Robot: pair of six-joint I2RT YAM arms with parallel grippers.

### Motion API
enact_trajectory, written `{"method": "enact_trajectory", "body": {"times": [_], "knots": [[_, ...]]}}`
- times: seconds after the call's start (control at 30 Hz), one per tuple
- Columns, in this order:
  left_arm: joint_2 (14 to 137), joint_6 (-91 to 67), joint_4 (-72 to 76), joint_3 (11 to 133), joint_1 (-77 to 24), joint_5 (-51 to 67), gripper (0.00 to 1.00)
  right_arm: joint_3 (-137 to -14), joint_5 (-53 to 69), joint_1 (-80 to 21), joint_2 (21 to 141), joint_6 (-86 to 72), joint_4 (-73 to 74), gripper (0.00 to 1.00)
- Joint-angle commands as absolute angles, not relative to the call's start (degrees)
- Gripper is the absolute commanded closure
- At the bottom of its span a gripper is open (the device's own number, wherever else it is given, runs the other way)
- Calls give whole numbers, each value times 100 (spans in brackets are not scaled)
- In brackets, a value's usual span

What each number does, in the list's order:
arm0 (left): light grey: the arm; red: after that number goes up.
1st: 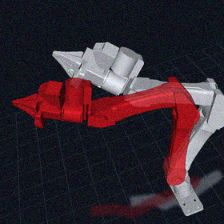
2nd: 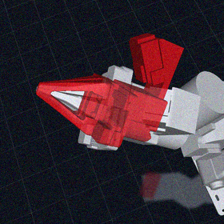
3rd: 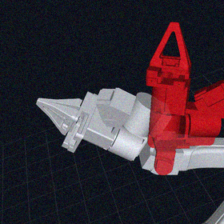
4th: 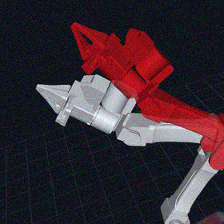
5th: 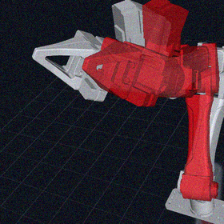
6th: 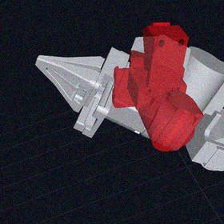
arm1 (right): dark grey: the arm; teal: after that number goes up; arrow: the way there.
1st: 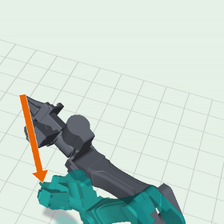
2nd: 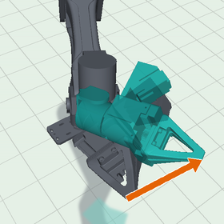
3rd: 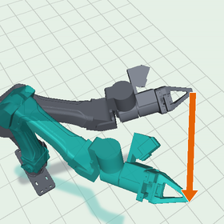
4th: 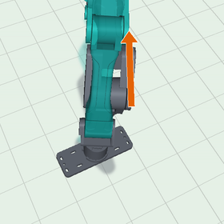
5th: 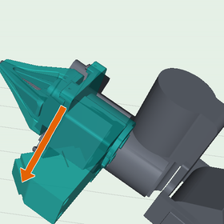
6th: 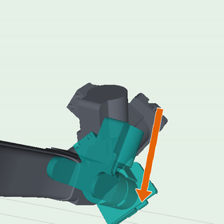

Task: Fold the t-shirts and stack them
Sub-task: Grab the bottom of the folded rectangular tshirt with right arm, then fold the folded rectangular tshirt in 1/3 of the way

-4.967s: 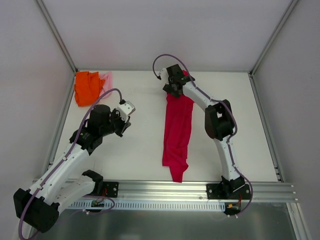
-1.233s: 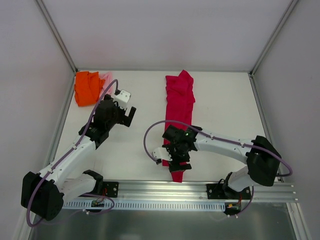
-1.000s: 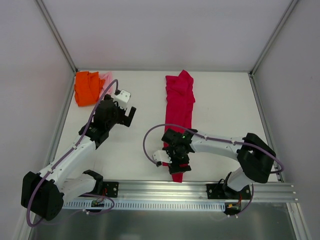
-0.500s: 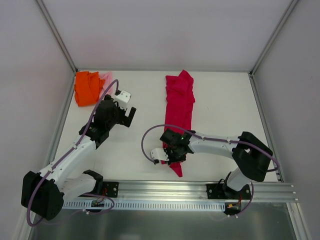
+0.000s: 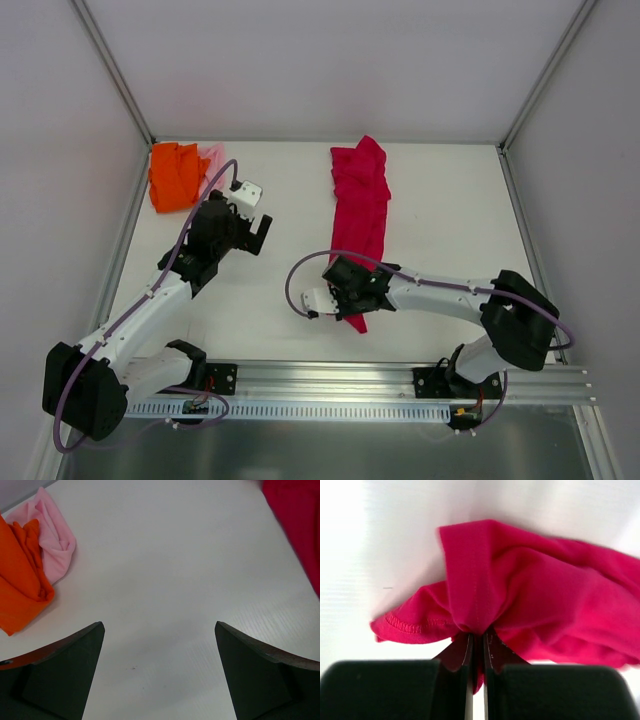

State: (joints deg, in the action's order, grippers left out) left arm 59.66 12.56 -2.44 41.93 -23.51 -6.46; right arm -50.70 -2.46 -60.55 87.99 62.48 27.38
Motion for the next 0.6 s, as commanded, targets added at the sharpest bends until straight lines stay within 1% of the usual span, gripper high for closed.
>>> {"method": "enact_trajectory", "body": {"times": [0.0,0.03,0.13,0.33,0.47,0.57], "knots": [[5854,1257,-132,4307,-2285,-510,5,-5089,-1396,-5924,8350,6381,1796,99],[5836,1257,-141,4307,-2285,-492,5,-5098,-1685,-5880,8324,6442,1645,99],[5801,1257,-167,4289,-2285,-457,6,-5238,-1854,-5705,8201,6495,1424,99],[5827,1257,-185,4315,-2285,-369,6,-5335,-2302,-5704,8060,6574,1064,99],[5845,1257,-202,4324,-2285,-317,7,-5379,-2267,-5722,7840,6452,1099,99],[5827,1231,-246,4350,-2285,-273,7,-5221,-2522,-5599,7804,6731,529,99]]}}
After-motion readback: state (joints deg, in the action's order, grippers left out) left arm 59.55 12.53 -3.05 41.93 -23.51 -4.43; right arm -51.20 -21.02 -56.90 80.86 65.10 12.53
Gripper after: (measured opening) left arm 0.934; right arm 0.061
